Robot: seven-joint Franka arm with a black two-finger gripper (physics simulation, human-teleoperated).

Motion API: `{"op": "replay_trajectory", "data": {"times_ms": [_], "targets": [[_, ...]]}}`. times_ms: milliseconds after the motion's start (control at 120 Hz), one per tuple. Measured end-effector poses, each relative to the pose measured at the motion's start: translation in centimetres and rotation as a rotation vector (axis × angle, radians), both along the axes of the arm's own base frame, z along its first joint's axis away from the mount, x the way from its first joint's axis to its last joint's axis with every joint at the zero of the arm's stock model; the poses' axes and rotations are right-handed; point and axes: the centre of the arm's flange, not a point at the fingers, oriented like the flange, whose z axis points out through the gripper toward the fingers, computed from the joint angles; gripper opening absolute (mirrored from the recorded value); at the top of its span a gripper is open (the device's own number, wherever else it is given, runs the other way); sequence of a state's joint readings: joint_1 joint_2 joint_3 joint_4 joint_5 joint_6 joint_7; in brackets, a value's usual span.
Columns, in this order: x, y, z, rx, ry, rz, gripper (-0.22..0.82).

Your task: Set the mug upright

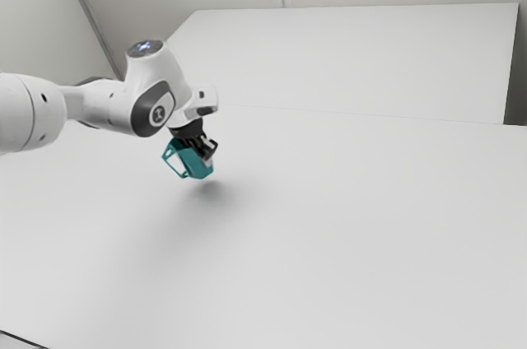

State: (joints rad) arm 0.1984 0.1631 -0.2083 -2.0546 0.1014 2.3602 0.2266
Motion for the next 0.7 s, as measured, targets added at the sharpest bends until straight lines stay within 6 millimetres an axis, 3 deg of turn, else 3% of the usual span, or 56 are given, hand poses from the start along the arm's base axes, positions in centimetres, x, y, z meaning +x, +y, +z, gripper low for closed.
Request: {"op": "replay_trajectory", "data": {"times_ms": [283,700], "targets": [[-3.2,-1.1,-1.9,0.005,0.004,0.020,-0.18],[-3.6,-1.4,-3.6,-0.010,-0.012,0.054,-0.18]]}}
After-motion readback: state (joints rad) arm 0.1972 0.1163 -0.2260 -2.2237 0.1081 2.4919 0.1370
